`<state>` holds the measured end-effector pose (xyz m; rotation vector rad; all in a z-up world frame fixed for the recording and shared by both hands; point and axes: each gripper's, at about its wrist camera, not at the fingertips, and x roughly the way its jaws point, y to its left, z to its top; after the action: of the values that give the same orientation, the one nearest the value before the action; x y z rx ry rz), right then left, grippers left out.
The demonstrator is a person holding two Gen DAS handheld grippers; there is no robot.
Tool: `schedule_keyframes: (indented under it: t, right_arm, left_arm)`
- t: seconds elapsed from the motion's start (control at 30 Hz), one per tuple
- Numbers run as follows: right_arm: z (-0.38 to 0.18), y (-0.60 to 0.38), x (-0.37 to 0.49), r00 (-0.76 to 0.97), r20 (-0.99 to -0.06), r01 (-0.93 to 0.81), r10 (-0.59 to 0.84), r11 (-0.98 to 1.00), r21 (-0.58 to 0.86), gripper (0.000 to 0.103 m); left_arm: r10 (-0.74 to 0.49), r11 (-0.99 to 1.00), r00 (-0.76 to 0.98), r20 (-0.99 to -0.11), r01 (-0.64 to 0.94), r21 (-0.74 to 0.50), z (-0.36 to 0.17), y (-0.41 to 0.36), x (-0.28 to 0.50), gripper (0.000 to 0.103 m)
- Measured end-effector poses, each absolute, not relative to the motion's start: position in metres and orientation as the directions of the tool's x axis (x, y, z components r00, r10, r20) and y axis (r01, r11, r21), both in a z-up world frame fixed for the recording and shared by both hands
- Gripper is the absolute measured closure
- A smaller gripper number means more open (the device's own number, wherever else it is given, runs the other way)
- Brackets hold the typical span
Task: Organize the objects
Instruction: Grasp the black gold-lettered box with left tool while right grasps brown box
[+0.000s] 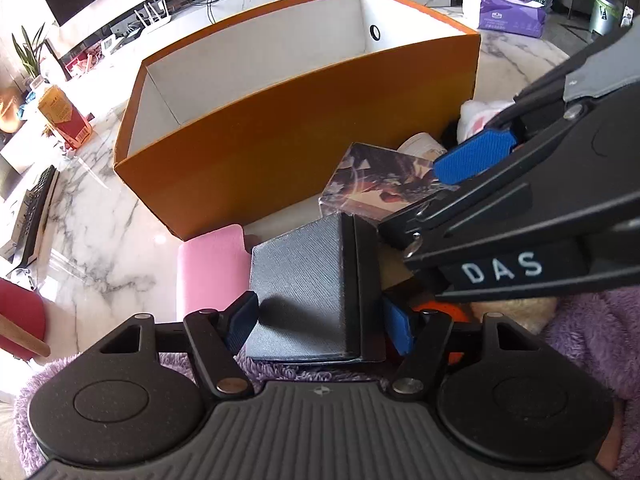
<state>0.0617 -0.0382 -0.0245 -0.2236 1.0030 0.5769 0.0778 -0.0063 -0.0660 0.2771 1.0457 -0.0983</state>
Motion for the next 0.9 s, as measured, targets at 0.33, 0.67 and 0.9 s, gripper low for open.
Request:
schedule_keyframes:
  t: [0.33, 0.67, 0.9]
  right_arm:
    - [-0.04, -0.035, 0.081, 0.346, -0.88, -0.573, 0.325, 0.816, 0.075, 0.049]
    - [-0.036, -0.042, 0.095, 0.344, -0.889, -0.534, 0.3, 0.842, 0.078, 0.073]
    - [-0.04, -0.045, 0.104, 0.309, -0.906, -0.501, 0.29, 0.859, 0.104, 0.065]
  left_arm:
    - [0.036, 0.971, 0.508, -0.861, 0.185, 0.15, -0.058, 0.009, 0.079, 0.04]
    - [0.057, 0.988, 0.511, -0.858, 0.096, 0.123, -0.042, 0.04, 0.083, 0.063]
    - [0.019, 0.998, 0.513, -0.858, 0.044, 0.048, -0.038, 0.053, 0.079, 0.064]
